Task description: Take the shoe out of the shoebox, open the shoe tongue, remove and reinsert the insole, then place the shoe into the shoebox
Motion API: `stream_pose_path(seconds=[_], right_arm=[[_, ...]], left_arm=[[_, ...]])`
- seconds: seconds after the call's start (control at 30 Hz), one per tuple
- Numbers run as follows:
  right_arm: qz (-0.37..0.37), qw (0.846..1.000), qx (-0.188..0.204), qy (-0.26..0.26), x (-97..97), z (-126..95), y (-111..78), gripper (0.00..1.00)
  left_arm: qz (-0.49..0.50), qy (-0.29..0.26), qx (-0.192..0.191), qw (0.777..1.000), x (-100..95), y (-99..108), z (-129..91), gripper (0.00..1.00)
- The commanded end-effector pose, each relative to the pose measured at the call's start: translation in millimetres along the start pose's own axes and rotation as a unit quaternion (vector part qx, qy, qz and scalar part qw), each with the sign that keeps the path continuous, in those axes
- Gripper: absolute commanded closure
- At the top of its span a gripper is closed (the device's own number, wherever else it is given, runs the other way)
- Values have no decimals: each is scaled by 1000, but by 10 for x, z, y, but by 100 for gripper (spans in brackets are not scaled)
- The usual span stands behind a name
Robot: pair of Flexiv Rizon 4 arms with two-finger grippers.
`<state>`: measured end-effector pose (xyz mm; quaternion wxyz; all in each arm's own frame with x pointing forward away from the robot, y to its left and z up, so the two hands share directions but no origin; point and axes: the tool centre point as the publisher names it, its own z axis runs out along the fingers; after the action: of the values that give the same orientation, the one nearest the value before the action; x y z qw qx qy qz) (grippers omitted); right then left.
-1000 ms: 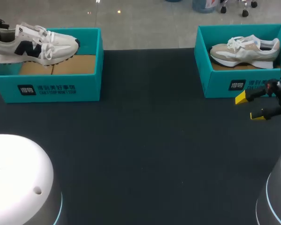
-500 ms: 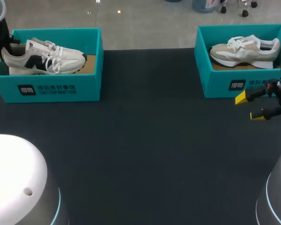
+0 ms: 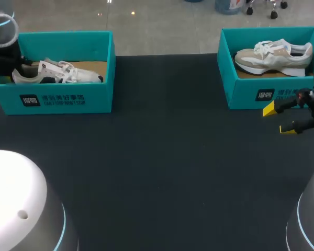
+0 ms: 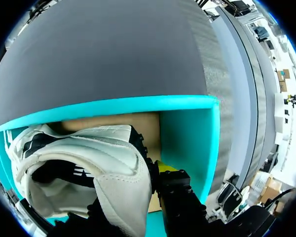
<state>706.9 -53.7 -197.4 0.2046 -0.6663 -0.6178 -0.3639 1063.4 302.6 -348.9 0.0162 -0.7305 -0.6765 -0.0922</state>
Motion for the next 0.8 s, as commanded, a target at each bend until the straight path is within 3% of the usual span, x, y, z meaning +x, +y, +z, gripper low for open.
stream_pose_path(seconds=[0.03, 0.43, 0.47, 0.57, 0.6, 0.63, 0.67, 0.7, 0.8], right_arm=[[1, 1000, 0, -2, 3, 4, -9, 0], [1, 1000, 0, -2, 3, 4, -9, 0], [1, 1000, 0, -2, 3, 4, -9, 0], [1, 1000, 0, -2, 3, 4, -9, 0], [1, 1000, 0, -2, 3, 4, -9, 0], [1, 1000, 0, -2, 3, 4, -9, 0], [1, 1000, 0, -2, 3, 4, -9, 0], [1, 1000, 0, -2, 3, 4, -9, 0], [1, 1000, 0, -2, 3, 4, -9, 0]], left_arm=[[8, -2, 7, 1000, -29, 34, 148, 100], [16, 5, 33, 999, -103, -10, 371, 99], [18, 4, 32, 999, -107, -21, 365, 83], [20, 3, 29, 999, -117, -41, 332, 65], [21, 1, 28, 999, -121, -49, 316, 55], [21, 1, 28, 999, -120, -55, 297, 36], [21, -2, 25, 999, -120, -62, 273, 10], [22, -3, 24, 999, -121, -68, 242, 0], [25, -6, 13, 1000, -135, -81, 121, 0]])
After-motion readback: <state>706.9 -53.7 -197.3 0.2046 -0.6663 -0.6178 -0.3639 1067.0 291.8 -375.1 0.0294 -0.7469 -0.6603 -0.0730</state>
